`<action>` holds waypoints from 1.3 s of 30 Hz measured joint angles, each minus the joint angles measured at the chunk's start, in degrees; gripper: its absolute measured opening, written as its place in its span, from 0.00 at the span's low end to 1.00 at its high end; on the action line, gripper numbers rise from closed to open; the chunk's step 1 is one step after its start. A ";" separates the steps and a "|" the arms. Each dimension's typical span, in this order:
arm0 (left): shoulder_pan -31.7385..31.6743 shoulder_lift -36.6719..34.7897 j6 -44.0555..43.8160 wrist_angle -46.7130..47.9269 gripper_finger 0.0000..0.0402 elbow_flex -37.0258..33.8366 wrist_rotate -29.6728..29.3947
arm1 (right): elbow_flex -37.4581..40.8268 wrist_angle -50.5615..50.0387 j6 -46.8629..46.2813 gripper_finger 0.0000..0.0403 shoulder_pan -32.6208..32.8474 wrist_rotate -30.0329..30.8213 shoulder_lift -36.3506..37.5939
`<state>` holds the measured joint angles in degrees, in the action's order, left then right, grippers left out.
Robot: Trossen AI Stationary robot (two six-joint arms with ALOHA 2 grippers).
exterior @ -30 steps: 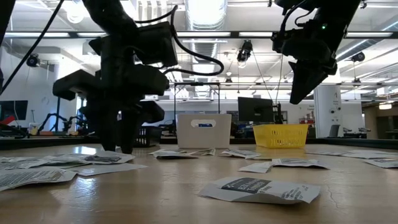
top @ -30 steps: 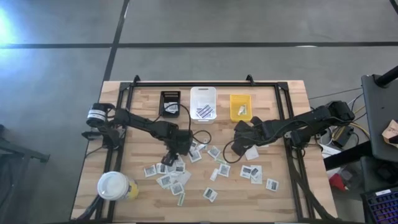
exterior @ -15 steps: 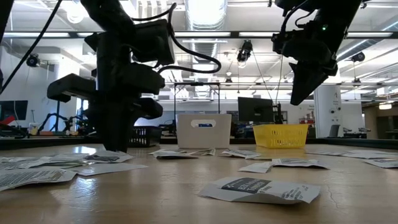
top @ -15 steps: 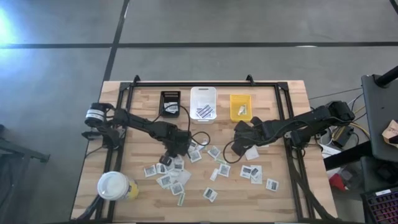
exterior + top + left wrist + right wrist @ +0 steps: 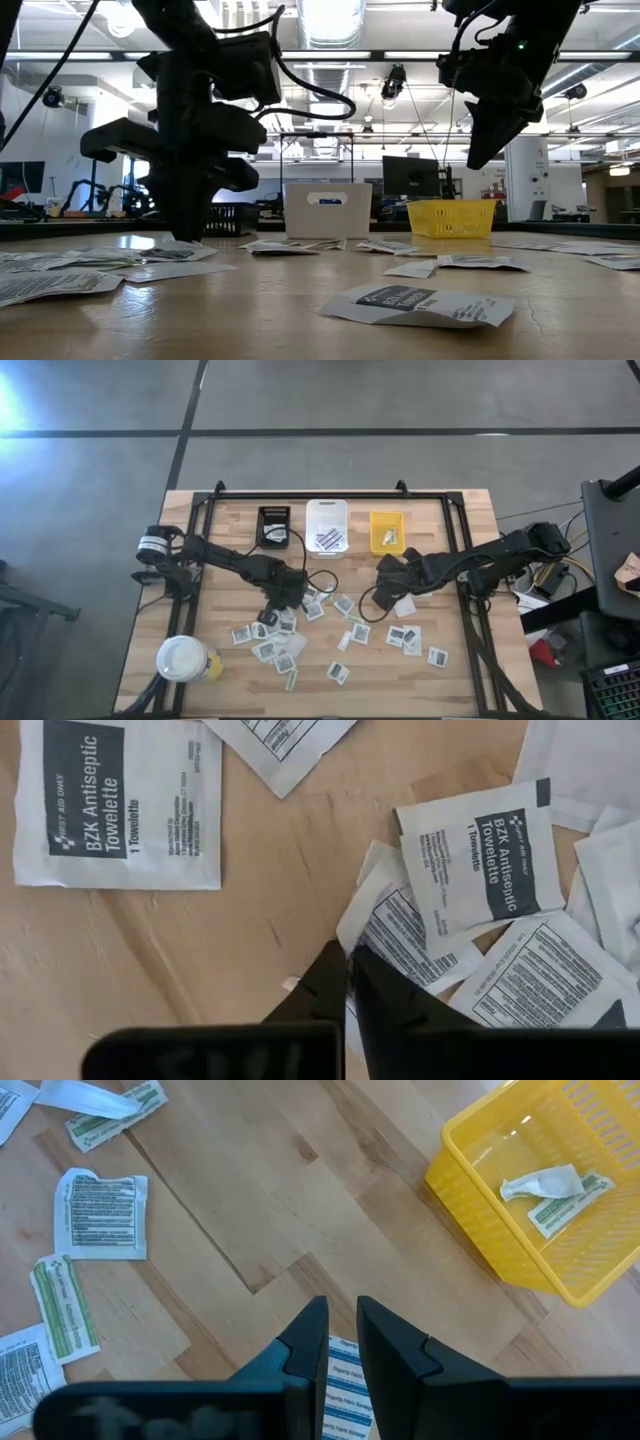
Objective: Pick & Place First Aid Supplies
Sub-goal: Put the towelette pack into the black basket
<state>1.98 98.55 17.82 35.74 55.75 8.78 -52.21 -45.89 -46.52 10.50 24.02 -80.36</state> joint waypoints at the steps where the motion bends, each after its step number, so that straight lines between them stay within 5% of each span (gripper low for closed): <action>1: 0.02 -0.73 -0.17 0.23 0.01 0.05 -0.48 | 0.00 0.00 0.00 0.13 0.00 -0.01 0.00; 19: -3.19 -8.64 -6.90 4.67 0.00 -0.05 -16.14 | 0.35 2.79 -0.02 0.13 5.50 -0.03 0.00; 28: -8.47 -13.78 -6.16 4.79 0.00 0.07 -17.12 | 0.63 5.85 -0.02 0.13 9.17 0.02 0.00; 39: -17.30 -24.01 -7.45 0.16 0.00 0.13 -37.43 | 4.15 13.72 -0.02 0.13 12.34 0.01 0.00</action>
<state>-15.32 74.54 10.37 35.90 55.88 -28.65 -48.05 -32.17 -46.54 22.85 24.03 -80.36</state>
